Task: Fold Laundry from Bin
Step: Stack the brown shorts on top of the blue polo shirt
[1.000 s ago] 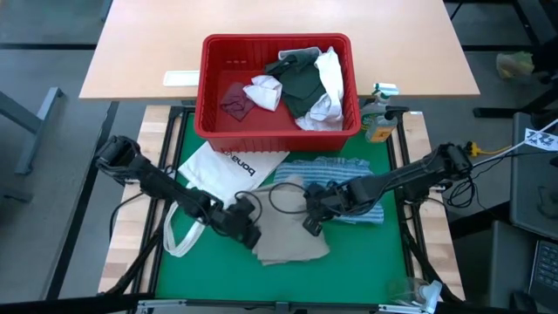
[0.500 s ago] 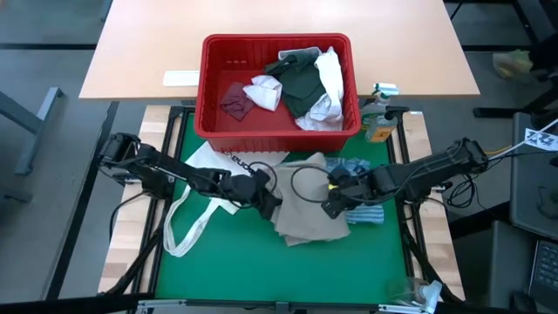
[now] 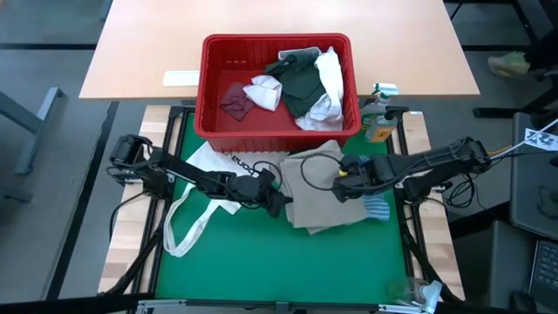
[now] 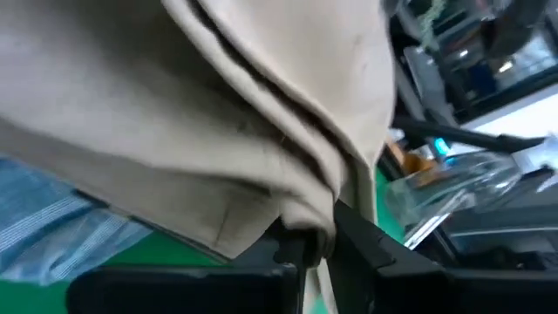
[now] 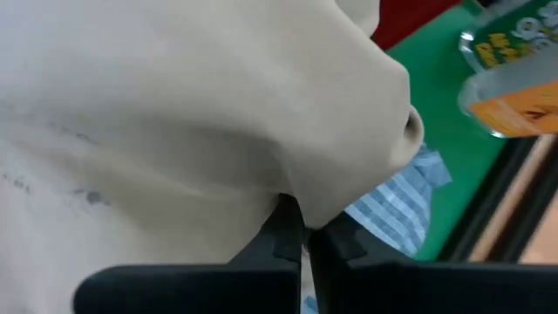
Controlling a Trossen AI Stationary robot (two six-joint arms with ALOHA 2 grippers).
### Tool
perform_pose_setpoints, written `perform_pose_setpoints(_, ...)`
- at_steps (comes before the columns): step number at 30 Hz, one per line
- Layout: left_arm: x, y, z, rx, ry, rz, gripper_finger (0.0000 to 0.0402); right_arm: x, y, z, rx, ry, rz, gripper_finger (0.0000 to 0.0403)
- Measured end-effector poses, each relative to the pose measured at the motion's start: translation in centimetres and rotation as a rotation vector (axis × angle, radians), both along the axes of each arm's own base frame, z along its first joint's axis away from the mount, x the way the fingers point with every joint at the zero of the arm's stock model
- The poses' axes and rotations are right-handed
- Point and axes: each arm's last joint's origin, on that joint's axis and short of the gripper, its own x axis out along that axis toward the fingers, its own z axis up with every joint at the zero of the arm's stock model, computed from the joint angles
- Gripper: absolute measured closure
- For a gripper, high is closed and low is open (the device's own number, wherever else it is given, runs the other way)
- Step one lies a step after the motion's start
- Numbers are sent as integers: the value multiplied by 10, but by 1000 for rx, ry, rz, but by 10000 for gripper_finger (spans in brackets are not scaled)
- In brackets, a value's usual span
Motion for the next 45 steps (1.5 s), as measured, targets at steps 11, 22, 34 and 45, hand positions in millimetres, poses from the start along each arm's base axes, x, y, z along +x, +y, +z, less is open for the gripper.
perform_pose_setpoints(11, 0, 3, -2, 111, 18, 56, 333, -2, -1, 0, -6, 25, 1, 400)
perform_pose_setpoints(22, -11, 9, -21, 265, 261, 6, 275, -2, -1, 0, -4, 28, 1, 400)
perform_pose_setpoints(34, -13, 18, -32, 465, 371, 78, 290, -2, -1, 0, -3, 27, 2, 400)
perform_pose_setpoints(45, 5, 19, -81, 432, 372, 91, 316, -2, -1, 0, -2, 24, 3, 400)
